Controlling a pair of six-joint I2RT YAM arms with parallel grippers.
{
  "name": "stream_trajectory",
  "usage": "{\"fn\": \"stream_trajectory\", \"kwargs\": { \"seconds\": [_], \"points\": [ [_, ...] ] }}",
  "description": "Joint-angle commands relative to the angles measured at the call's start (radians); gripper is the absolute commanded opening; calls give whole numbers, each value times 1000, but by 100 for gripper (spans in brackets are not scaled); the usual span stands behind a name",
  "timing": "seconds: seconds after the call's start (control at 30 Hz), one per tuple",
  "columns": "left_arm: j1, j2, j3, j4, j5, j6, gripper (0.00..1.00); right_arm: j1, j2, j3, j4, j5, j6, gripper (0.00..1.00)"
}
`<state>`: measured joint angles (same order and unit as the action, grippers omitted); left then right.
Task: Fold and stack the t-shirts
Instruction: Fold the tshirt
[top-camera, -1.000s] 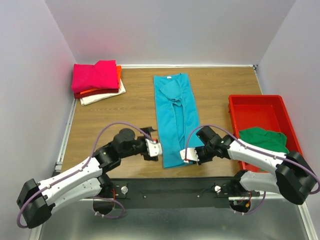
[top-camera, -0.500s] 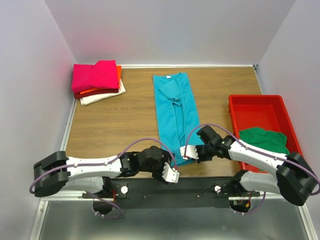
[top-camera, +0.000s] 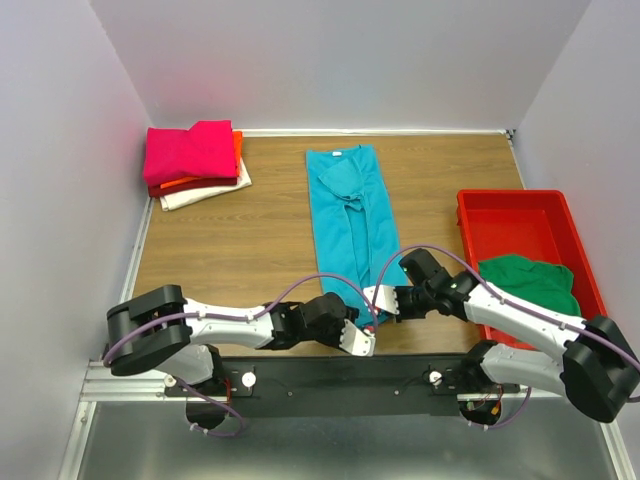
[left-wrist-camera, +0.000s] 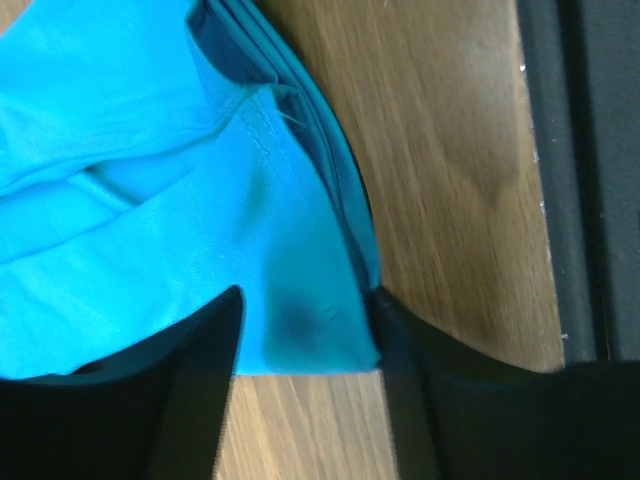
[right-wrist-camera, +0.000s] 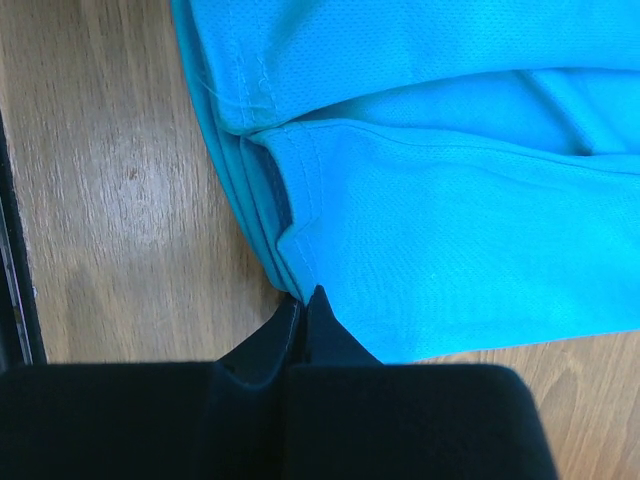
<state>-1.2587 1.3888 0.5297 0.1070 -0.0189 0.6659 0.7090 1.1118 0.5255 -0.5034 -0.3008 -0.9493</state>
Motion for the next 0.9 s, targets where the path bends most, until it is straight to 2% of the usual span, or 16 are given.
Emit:
{"fn": "stream_trajectory", "kwargs": {
  "seconds": [0.0,0.07,0.2,0.23,0.33,0.57,0.7,0.87],
  "points": [
    [-4,27,7,7,-38,-5,54,-6,-24,19,-9,-9,17,1],
    [-4,19,-3,7,-30,-6,40,-8,-27,21,-11,-11,23,1],
    [-5,7,-20,19,-9,1,24,-9,-29,28,-12,-12,35,1],
    [-5,9,-23,22,-6,4,15,-11,-30,34,-11,-15,44,1],
    [-4,10,-23,29,-4,11,0,-14,-32,39,-11,-18,56,1],
    [22,-103,-36,54,-4,21,0,-25,-40,91,-12,-26,142,1],
    [132,-206,-30,71,51,32,0,-37,-9,161,-11,-14,188,1],
    [281,-196,24,97,140,58,0,-107,92,280,-1,25,210,1]
  ]
}}
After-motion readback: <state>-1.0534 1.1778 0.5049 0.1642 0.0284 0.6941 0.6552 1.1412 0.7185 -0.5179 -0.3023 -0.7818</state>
